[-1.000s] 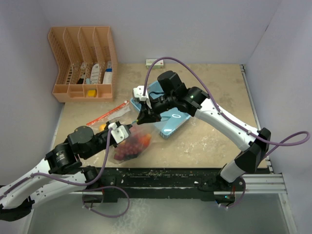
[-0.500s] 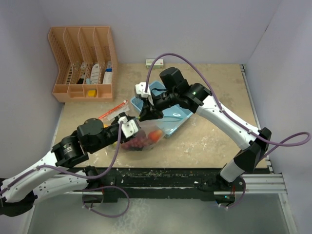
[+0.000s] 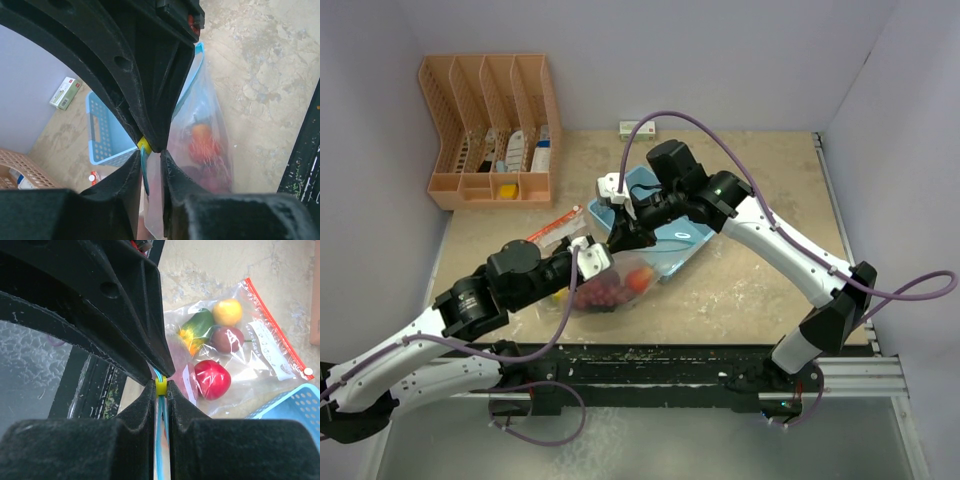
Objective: Place the food in the zip-top bag and seal the zipper
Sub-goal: Zip the zipper food storage bag at the center of the board.
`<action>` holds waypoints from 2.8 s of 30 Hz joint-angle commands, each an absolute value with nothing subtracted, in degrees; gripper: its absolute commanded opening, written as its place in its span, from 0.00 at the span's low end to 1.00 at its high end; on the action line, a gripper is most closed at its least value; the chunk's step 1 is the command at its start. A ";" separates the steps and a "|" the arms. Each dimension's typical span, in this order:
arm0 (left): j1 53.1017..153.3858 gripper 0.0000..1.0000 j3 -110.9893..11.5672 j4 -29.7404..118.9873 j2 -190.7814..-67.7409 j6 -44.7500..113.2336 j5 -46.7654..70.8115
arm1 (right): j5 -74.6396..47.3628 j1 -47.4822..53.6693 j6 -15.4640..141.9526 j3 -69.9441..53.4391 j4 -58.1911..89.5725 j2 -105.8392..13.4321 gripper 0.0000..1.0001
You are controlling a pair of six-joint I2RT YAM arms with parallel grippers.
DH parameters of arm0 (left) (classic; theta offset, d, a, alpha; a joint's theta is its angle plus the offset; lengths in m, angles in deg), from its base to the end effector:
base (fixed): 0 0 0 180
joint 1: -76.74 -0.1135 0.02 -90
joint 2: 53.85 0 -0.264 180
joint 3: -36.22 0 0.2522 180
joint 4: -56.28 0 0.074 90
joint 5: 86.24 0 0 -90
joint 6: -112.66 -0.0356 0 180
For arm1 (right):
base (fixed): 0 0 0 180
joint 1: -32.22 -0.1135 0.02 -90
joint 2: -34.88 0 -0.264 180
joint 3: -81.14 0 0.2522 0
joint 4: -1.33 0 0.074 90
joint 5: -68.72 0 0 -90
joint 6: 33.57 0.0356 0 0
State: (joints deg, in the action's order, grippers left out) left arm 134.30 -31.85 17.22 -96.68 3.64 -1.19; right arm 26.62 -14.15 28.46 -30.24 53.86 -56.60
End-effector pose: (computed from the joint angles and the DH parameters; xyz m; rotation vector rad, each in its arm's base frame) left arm 0.0889 -0.1341 0.3744 1.0842 1.4732 -0.3983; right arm 0.2199 0.2689 0.4105 -1.6364 1.3332 1.0788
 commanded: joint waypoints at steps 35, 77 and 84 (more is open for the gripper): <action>130.79 0.00 -27.16 21.59 -94.08 2.13 0.91 | 27.70 -13.92 30.25 -29.34 46.16 -53.82 0.50; 130.59 0.00 -26.54 21.33 -91.29 3.04 -2.11 | 23.40 -13.76 29.61 -25.65 48.03 -54.75 0.07; 130.60 0.00 -26.51 19.43 -88.59 3.90 -4.53 | 22.19 -12.59 29.81 -24.23 46.87 -53.47 0.06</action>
